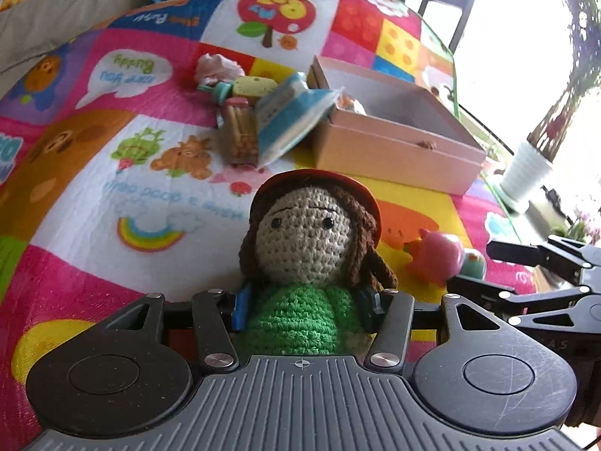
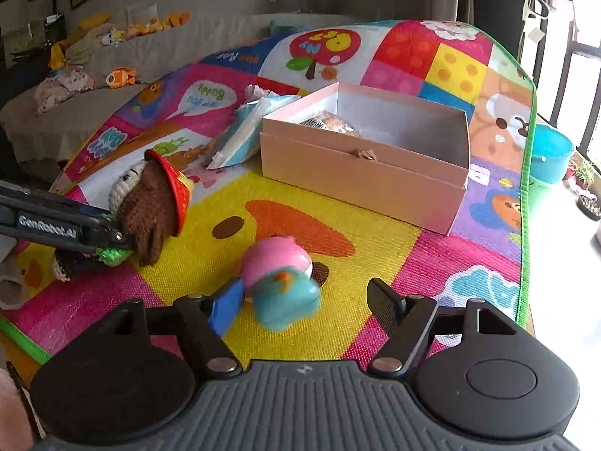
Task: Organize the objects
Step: 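Lower the doll into the pink box with the left tool and open, then lower the pig toy into the pink box with the right tool and open, then grasp the blue tissue packet with the left tool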
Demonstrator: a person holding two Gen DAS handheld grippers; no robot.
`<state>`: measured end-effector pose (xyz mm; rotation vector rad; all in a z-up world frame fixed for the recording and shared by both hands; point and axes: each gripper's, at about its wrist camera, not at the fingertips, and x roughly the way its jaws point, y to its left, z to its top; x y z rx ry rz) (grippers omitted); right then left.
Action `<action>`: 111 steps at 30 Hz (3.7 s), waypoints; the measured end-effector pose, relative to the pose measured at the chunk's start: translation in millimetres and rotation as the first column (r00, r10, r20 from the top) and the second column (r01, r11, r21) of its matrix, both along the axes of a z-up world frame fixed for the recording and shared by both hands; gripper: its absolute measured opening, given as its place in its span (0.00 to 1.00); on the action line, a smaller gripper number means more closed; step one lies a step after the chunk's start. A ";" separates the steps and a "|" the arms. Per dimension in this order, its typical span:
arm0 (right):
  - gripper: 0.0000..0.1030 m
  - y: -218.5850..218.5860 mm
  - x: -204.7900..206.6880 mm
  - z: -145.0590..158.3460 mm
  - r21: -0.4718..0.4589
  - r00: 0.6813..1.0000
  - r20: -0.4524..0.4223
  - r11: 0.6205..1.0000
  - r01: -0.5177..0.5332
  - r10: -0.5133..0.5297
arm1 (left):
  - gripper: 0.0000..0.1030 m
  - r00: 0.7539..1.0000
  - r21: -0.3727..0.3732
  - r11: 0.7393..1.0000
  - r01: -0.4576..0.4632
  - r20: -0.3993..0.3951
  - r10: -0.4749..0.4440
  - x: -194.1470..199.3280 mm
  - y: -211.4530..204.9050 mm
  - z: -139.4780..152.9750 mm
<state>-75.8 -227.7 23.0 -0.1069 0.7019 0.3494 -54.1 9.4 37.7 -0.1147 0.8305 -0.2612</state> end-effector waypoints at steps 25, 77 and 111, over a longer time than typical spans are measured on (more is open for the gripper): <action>0.49 -38.5 -3.9 30.5 0.037 0.993 0.112 0.999 0.017 -0.022 | 0.54 0.982 -0.059 0.984 0.166 0.107 -0.159 42.2 -32.9 57.7; 0.77 -53.3 53.4 66.5 0.161 0.960 0.107 0.957 0.241 -0.260 | 0.54 0.992 -0.307 0.948 -0.086 0.058 0.109 49.4 69.1 -0.7; 0.99 -18.3 7.2 -11.9 0.270 0.964 0.141 0.946 0.180 -0.224 | 0.50 0.991 0.106 0.990 0.090 0.089 -0.099 10.2 24.9 34.7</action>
